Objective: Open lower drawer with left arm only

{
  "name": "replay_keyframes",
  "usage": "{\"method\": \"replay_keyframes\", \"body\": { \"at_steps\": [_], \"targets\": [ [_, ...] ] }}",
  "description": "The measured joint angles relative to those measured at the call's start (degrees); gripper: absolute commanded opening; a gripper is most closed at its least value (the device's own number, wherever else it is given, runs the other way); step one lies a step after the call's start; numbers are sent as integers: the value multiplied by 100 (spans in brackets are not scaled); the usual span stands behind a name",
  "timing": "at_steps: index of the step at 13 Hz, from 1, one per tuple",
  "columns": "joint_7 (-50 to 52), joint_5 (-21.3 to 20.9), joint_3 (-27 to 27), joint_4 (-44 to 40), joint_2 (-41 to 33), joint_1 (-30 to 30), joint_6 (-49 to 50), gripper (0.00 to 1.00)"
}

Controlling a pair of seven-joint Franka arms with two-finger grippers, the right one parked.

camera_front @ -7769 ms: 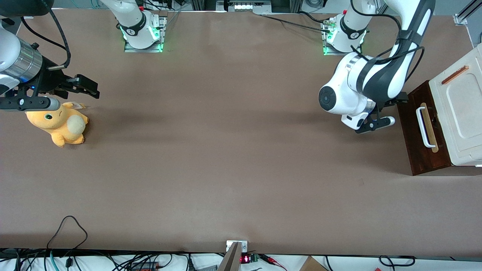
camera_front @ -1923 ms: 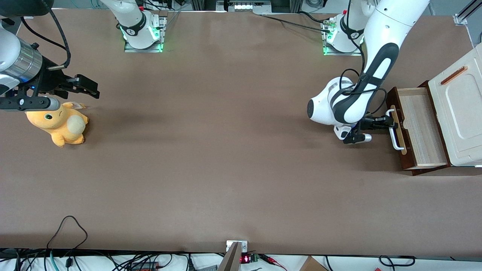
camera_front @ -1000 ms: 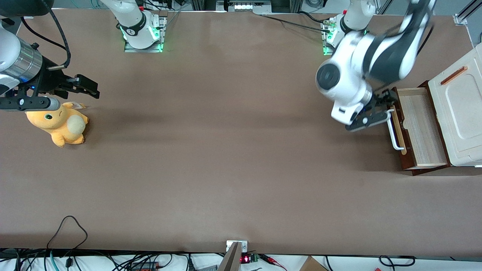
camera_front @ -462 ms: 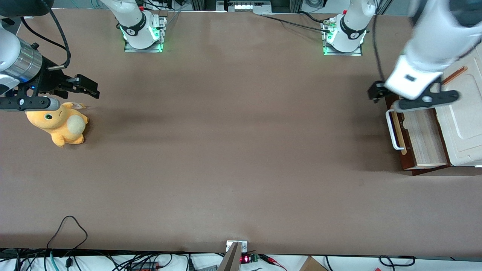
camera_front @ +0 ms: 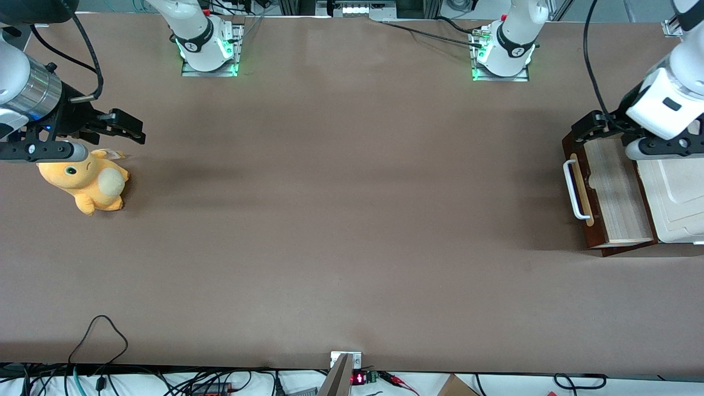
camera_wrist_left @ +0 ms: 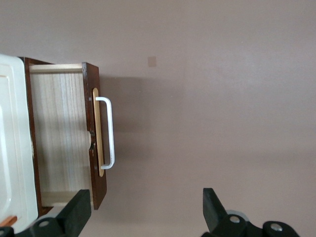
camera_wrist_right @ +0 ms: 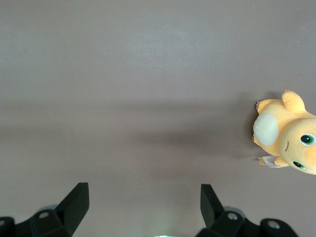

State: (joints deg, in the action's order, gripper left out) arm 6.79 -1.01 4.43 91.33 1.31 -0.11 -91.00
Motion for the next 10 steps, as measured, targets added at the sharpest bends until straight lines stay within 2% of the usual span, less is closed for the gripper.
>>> {"method": "replay_keyframes", "body": {
  "at_steps": [10],
  "targets": [
    [-106, 10, -26, 72, -118, 25, -165, 100]
  ]
}}
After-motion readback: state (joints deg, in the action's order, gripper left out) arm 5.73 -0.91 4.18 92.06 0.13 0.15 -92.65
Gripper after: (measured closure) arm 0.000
